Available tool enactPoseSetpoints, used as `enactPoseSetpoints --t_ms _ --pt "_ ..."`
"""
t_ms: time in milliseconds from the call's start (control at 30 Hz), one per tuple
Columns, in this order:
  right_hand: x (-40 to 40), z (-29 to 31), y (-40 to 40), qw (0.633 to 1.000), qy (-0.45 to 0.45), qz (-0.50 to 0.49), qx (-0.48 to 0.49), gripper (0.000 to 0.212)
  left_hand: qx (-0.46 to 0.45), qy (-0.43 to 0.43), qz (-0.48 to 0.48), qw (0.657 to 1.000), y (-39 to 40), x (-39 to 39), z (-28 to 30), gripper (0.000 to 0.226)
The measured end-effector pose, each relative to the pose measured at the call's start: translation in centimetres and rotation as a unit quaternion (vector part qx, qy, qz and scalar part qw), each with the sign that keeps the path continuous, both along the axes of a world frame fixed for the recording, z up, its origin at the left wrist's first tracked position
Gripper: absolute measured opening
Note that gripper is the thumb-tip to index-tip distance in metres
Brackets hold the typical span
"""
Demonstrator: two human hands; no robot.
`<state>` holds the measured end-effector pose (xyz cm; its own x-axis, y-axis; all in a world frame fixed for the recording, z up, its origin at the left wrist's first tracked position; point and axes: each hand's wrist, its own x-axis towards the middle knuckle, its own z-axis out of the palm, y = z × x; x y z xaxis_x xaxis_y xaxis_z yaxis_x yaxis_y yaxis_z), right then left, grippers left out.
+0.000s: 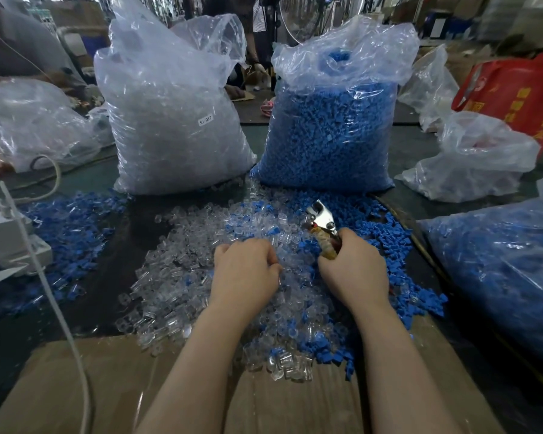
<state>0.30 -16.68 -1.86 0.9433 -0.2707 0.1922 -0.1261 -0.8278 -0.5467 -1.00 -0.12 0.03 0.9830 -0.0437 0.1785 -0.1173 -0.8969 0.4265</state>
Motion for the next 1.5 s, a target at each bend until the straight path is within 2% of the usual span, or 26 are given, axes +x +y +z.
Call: enactPoseSetpoints --t_ms 133,233,433,567,667,800,933,1100,1300,1500 --pt "0.1 0.1 0.1 0.999 -0.023 0.013 0.027 0.024 -0.056 -0.045 0.009 0.997 0.0 0.0 -0.1 0.011" --pt "0.1 0.2 0.4 0.996 -0.043 0.028 0.067 0.022 -0.121 -0.077 0.017 0.989 -0.1 -0.1 0.2 0.015" --pt "-0.1 0.6 0.8 0.988 -0.059 0.08 0.114 0.012 -0.226 -0.04 0.004 0.973 -0.9 -0.2 0.4 0.013" --pt "-0.9 1.4 1.7 0.958 -0.076 0.146 0.234 0.021 -0.322 -0.013 0.004 0.947 -1.5 -0.2 0.5 0.014" --pt "-0.9 1.4 1.8 0.955 -0.075 0.175 0.228 0.011 -0.38 0.0 0.024 0.925 -1.6 0.0 0.7 0.012" --pt "-0.9 1.3 1.9 0.957 -0.081 0.191 0.205 0.01 -0.435 0.028 0.029 0.9 -1.2 0.1 0.9 0.009" --pt "-1.0 1.4 2.1 0.948 -0.084 0.197 0.235 0.01 -0.501 0.049 0.026 0.864 -1.0 0.0 1.2 0.006" --pt "-1.1 1.3 2.1 0.945 -0.094 0.188 0.252 0.013 -0.524 0.043 0.035 0.85 -1.0 -0.2 1.2 0.021" --pt "-1.1 1.4 2.0 0.944 -0.09 0.196 0.249 0.01 -0.575 0.063 0.034 0.815 -0.8 -0.4 1.2 0.018" --pt "-1.2 1.4 2.2 0.915 -0.092 0.227 0.32 0.008 -0.614 0.06 0.043 0.786 -0.4 -0.4 1.5 0.018"
